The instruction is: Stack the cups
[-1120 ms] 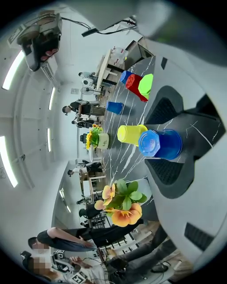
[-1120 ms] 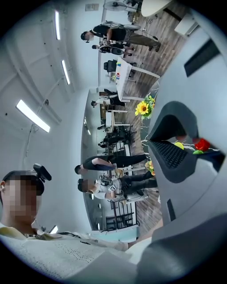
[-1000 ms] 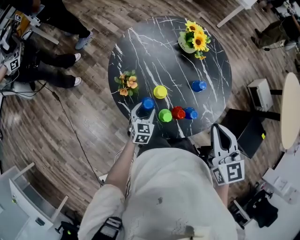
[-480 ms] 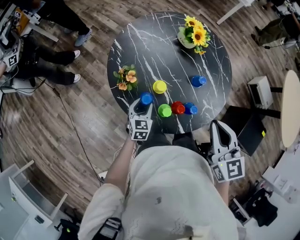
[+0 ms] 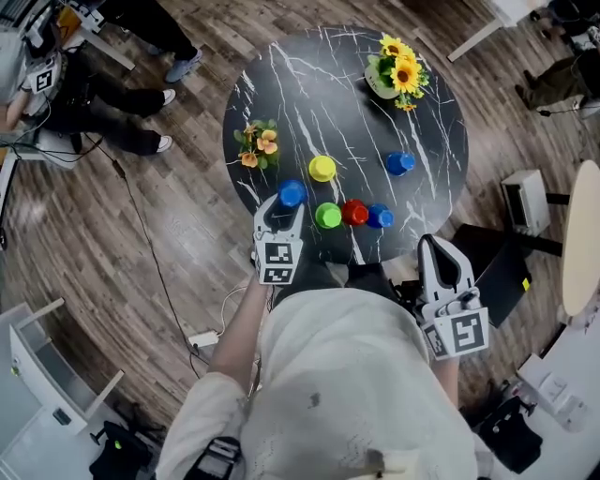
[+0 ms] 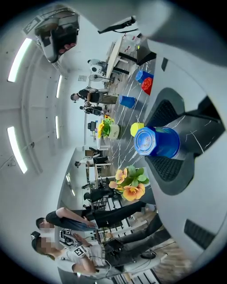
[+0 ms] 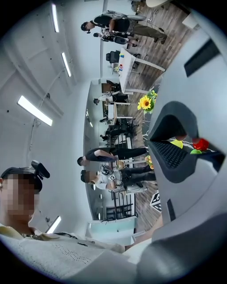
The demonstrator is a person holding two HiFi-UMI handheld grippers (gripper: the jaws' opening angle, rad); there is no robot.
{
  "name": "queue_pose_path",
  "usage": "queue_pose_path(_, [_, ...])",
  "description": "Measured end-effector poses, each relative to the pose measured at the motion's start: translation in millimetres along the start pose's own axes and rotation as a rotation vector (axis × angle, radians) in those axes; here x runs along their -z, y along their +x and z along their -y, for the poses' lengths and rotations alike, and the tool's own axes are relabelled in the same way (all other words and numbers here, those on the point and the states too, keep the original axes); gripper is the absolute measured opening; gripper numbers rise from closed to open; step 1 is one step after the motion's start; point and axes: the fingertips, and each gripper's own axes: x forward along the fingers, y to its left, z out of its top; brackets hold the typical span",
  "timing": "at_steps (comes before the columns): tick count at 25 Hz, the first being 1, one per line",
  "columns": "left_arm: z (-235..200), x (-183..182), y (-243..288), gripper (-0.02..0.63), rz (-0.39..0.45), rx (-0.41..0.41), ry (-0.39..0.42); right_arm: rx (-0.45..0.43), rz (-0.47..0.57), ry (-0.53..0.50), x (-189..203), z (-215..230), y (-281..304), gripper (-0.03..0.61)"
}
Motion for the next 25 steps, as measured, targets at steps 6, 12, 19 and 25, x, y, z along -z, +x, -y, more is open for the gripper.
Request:
queue_pose_path(6, [14.9,-16.4,-19.7,0.226,0.036,-0.055,-0.019,-0.038,0.012,0.002,3.1,17.8,-15.5,0.011])
queue_pose_path(12, [37.3,-40.6,-38.0,0.225,0.073,-0.094,-0.036,-0.072,0.038,-0.005,3.3,41.2,-27.1,0.011])
queue_pose_path(19, [69.3,-61.4,-55.2,0.225,0.095,-0.094,-0.022,-0.116,0.056,-0.009,5.3,52.7,-36.7,0.011])
queue_pose_path(25, [106.9,-68.8,-56.2,0.225,0.098,-0.053,0.022,-0.121,0.059,-0.012,11.3,65.5,-49.0,0.01])
